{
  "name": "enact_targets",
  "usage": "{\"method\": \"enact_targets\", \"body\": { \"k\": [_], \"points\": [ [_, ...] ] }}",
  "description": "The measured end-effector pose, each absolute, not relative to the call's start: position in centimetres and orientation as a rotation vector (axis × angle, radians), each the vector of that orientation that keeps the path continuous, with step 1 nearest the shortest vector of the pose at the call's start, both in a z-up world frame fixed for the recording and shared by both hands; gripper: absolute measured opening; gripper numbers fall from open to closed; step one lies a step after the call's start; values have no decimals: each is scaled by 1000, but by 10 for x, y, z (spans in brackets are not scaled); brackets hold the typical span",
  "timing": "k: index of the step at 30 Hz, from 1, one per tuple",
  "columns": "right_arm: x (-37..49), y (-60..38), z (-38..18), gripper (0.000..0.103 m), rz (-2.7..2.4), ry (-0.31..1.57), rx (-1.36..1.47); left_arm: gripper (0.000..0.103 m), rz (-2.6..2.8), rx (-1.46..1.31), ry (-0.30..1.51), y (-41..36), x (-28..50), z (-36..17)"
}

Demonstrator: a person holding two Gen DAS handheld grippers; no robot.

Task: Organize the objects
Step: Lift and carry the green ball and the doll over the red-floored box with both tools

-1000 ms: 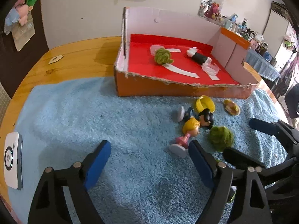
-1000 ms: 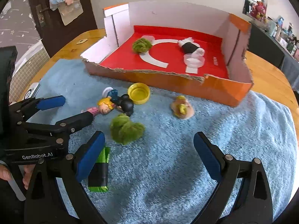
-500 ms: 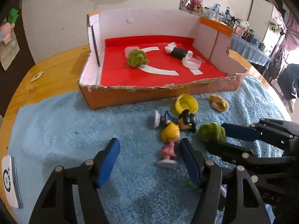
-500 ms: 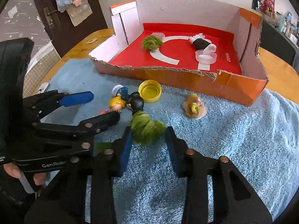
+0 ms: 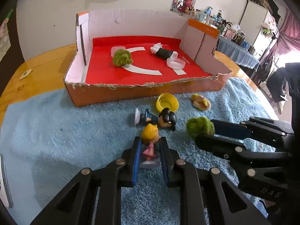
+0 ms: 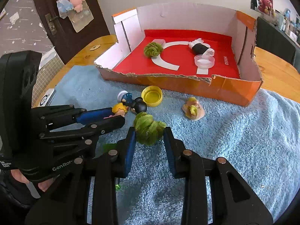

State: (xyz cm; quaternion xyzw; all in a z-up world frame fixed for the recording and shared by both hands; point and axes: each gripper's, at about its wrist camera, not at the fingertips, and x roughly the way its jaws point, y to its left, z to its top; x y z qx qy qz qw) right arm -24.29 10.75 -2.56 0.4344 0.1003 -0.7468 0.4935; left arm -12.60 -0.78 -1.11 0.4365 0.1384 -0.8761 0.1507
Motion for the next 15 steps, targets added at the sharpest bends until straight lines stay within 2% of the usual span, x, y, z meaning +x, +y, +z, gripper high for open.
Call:
{"method": "enact_targets", "body": {
  "k": [15],
  "points": [
    [-231,127,-16,29,-1840,202,1041,20,-2530,1174,472,3,-106,5]
  ]
}}
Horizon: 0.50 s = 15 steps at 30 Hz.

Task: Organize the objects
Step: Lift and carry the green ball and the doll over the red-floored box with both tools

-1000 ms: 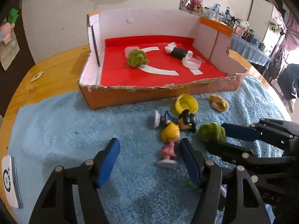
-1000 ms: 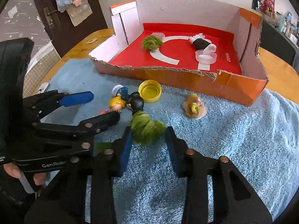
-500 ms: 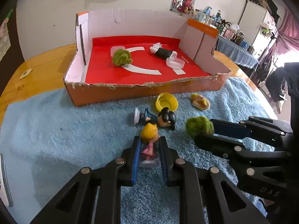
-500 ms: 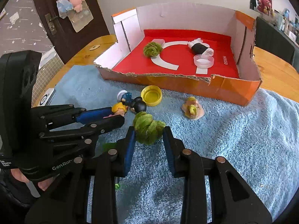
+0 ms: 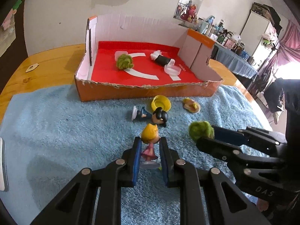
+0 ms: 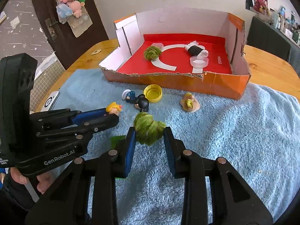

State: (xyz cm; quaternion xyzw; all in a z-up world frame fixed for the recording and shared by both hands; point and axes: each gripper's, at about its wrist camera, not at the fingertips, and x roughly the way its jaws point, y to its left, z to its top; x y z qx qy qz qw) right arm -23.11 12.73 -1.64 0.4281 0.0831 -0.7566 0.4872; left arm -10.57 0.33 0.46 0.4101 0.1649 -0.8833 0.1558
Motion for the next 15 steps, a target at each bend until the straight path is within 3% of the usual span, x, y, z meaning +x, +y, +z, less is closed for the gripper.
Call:
{"method": "enact_targets", "body": {
  "k": [15],
  "points": [
    [-231,140,0,29,-1880,161,1004,20,-2555,1081,440,7,-101,31]
  ]
}}
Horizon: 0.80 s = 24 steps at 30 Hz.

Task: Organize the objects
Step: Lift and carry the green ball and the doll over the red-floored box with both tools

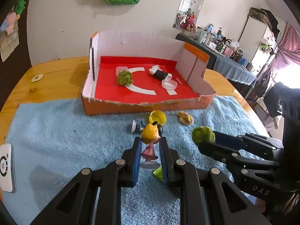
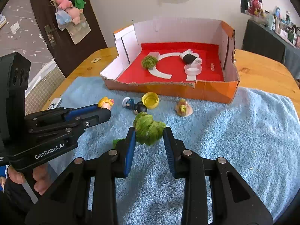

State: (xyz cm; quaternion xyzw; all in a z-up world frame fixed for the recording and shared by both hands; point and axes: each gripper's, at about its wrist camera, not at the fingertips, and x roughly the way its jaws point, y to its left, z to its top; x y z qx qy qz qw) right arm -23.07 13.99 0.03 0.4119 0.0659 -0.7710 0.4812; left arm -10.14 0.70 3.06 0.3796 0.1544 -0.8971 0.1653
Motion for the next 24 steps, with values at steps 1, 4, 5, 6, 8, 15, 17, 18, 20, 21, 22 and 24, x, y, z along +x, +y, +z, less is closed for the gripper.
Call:
{"method": "enact_targets", "body": {
  "k": [1,4,5,6,8,15,17,18,20,21,22,24],
  "points": [
    [-231,140,2,29,-1882,158,1001,20,-2556,1078,438,7,-102,32],
    [-234,140,5,29,-1884,149,993,20,-2558,1070,437,5,-104,34],
    [-235,140,6,29,-1885,146,989,20,-2559,1067,438,5,-105,35],
    [-236,140,7,29,-1885,143,986,20,-2559,1063,438,4,-106,36],
    [-239,140,9,29,-1886,139,983,20,-2559,1059,436,3,-109,37],
    [-249,138,14,29,-1891,129,978,20,-2556,1053,440,-4,-120,42],
    [-252,137,17,29,-1893,129,976,20,-2556,1050,438,-5,-123,44],
    [-254,136,18,29,-1894,130,974,20,-2556,1048,440,-7,-125,45],
    [-257,135,21,29,-1898,127,970,20,-2557,1046,442,-9,-128,47],
    [-259,134,22,29,-1899,126,969,20,-2558,1045,440,-10,-130,48],
    [-261,133,23,29,-1898,124,967,20,-2558,1044,438,-11,-132,49],
    [-264,131,26,29,-1900,123,965,20,-2560,1040,433,-13,-135,52]
  ]
}}
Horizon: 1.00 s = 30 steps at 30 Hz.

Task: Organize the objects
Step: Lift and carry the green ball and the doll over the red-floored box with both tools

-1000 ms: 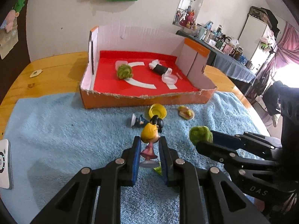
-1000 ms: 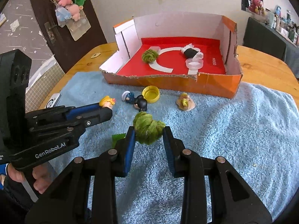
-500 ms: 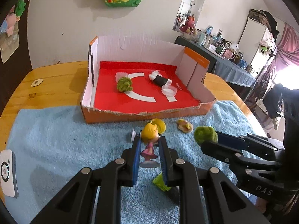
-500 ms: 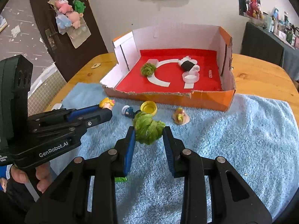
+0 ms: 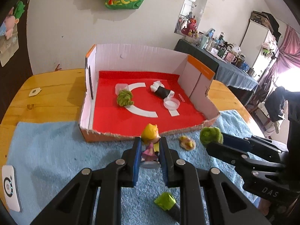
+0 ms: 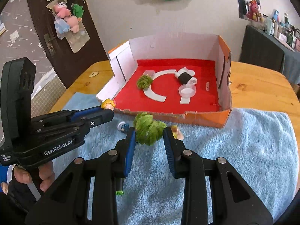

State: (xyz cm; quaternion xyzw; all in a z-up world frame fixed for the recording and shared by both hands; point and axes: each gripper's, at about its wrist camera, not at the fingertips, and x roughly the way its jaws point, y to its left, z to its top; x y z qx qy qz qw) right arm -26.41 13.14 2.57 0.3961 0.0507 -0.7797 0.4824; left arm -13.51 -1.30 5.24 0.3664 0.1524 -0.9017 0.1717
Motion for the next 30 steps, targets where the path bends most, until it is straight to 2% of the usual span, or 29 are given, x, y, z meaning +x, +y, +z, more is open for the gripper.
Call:
{"method": "enact_targets", "body": {
  "k": [17,30],
  "points": [
    [-303,106,34,29,-1929,157,968,20,-2542,1055,436,-43,-165,60],
    [-336,83,16,29,-1928,196,1056,20,-2500,1149,439,-64,-195,42]
  ]
}}
